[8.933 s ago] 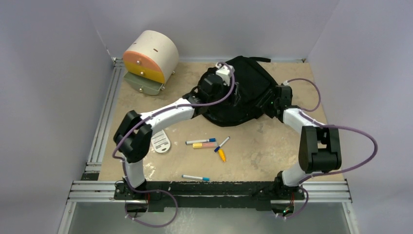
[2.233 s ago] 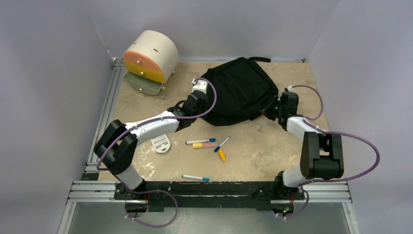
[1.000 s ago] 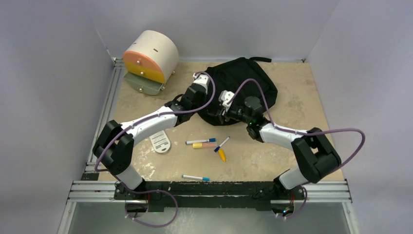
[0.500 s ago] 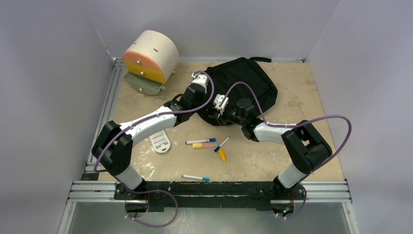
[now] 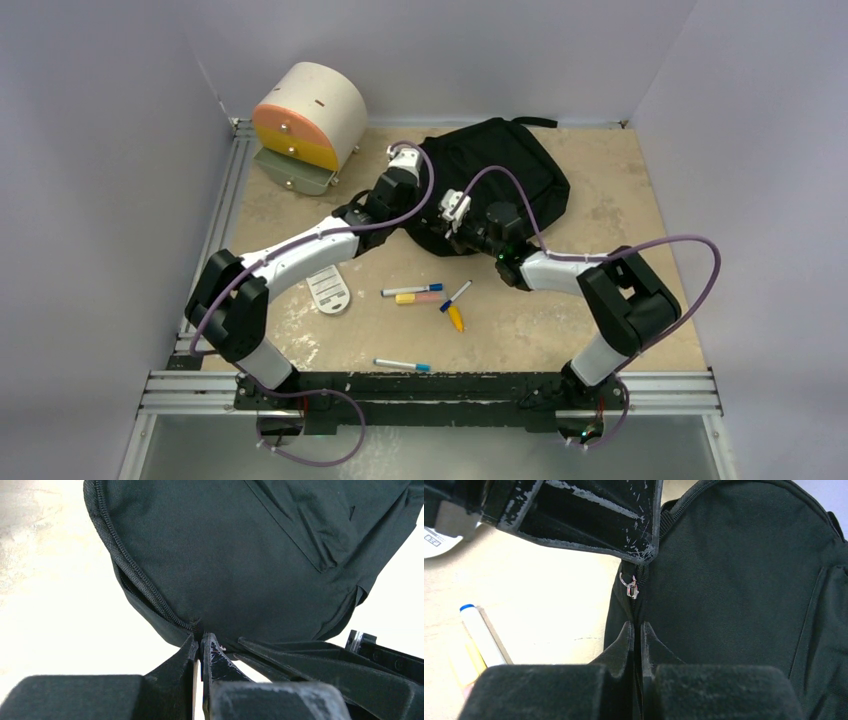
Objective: Pack the student bag
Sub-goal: Zip the student bag at the center of the board.
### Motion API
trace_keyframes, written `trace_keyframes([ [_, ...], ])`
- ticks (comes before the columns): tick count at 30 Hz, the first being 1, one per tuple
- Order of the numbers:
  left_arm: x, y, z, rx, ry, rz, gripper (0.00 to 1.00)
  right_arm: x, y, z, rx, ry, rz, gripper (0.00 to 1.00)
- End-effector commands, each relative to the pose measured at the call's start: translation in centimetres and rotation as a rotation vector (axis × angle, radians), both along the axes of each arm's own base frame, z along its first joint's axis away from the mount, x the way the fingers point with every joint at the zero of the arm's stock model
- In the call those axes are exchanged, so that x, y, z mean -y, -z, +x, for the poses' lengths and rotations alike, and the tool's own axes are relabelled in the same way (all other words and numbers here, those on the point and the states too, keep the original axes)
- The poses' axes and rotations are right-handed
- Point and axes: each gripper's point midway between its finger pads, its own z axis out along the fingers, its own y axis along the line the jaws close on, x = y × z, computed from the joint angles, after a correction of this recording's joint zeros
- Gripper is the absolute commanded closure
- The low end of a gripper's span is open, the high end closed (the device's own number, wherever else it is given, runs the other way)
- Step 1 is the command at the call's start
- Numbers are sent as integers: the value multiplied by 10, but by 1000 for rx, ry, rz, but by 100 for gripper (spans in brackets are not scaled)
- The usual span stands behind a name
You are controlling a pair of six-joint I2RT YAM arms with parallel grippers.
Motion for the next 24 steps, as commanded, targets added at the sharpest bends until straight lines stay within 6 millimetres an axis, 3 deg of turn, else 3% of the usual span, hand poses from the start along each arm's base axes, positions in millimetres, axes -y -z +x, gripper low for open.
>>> trace_keyframes([
  [1,-5,-51,32,142,-65,-61,100,-1,-35,-1,45,22,80,100],
  [7,-13,-65,71,213,-81,-47,100,5,-52,-24,7,-6,123,100],
  [11,-18,-67,92,235,-91,-17,100,12,-50,-37,-27,-8,108,100],
  [15,-30,-68,107,248,-112,7,100,21,-47,-47,-49,1,80,100],
  [24,-66,-67,137,283,-172,82,100,30,-60,-59,-56,2,51,100],
])
